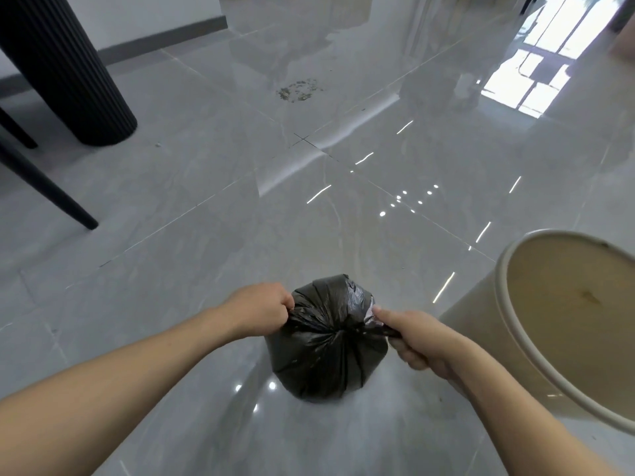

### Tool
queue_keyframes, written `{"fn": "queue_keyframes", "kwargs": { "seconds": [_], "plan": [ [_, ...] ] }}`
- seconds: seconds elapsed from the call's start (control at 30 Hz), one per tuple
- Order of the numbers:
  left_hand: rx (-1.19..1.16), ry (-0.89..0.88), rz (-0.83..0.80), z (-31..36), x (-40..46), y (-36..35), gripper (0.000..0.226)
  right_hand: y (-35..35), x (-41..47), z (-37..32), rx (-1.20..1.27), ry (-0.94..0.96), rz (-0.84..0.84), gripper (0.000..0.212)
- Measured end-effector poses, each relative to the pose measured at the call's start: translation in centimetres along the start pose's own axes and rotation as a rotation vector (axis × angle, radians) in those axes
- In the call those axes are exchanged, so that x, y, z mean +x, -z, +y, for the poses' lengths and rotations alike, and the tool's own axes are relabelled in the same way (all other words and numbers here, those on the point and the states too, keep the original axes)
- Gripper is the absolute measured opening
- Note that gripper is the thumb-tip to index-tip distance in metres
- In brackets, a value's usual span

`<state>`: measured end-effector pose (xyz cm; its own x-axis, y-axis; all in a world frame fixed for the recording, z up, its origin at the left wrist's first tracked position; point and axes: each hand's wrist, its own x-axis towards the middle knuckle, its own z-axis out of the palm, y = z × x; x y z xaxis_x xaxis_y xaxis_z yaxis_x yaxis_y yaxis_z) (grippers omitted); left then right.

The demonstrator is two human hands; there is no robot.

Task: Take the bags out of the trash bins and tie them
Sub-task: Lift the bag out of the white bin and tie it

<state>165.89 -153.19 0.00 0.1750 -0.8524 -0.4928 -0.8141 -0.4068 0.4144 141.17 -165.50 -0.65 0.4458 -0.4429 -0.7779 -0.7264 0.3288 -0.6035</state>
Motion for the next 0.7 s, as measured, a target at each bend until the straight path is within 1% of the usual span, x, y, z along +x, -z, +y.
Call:
{"fn": "queue_keyframes", "kwargs": {
  "seconds": [0.07,0.1,0.17,0.23,0.37,0.43,0.5,0.53,0.57,0.6,0.63,0.7],
  "plan": [
    [0.035,-0.095,0.040,0.1,-0.3,0.0,0.017,0.2,-0.6,0.5,0.111,-0.138,-0.306,0.055],
    [0.040,-0.121,0.057,0.2,-0.4,0.1,0.017,0.1,-1.0,0.6,0.139,-0.159,-0.410,0.055],
    [0.038,-0.160,0.089,0.9,-0.5,0.2,0.023,0.0,-1.5,0.4,0.199,-0.159,-0.523,0.051],
    [0.063,-0.207,0.123,1.7,-0.7,0.3,0.026,-0.3,-1.8,0.1,0.160,-0.197,-0.527,0.048],
    [0.124,-0.255,0.154,2.2,-0.7,0.5,0.027,-0.3,-2.4,0.0,-0.054,-0.351,-0.546,0.048],
    [0.183,-0.244,0.160,1.9,-0.6,0.6,0.027,0.0,-2.6,0.1,-0.089,-0.396,-0.479,0.041],
    [0.187,-0.207,0.157,1.0,-0.4,0.6,0.026,0.5,-2.9,0.4,-0.096,-0.389,-0.447,0.033],
    [0.192,-0.186,0.149,0.6,-0.3,0.7,0.025,0.7,-3.1,0.6,-0.061,-0.356,-0.479,0.032],
    [0.199,-0.170,0.137,0.2,-0.3,0.9,0.024,0.9,-3.2,0.7,0.019,-0.304,-0.529,0.032],
    [0.203,-0.158,0.123,-0.2,-0.4,1.0,0.024,1.0,-3.2,0.8,0.154,-0.238,-0.571,0.034],
    [0.204,-0.150,0.109,-0.5,-0.4,1.0,0.023,1.0,-3.1,0.9,0.336,-0.171,-0.582,0.035],
    [0.219,-0.166,0.078,-0.4,-0.7,1.2,0.021,0.5,-2.8,0.6,0.767,-0.051,-0.524,0.034]
  ]
}}
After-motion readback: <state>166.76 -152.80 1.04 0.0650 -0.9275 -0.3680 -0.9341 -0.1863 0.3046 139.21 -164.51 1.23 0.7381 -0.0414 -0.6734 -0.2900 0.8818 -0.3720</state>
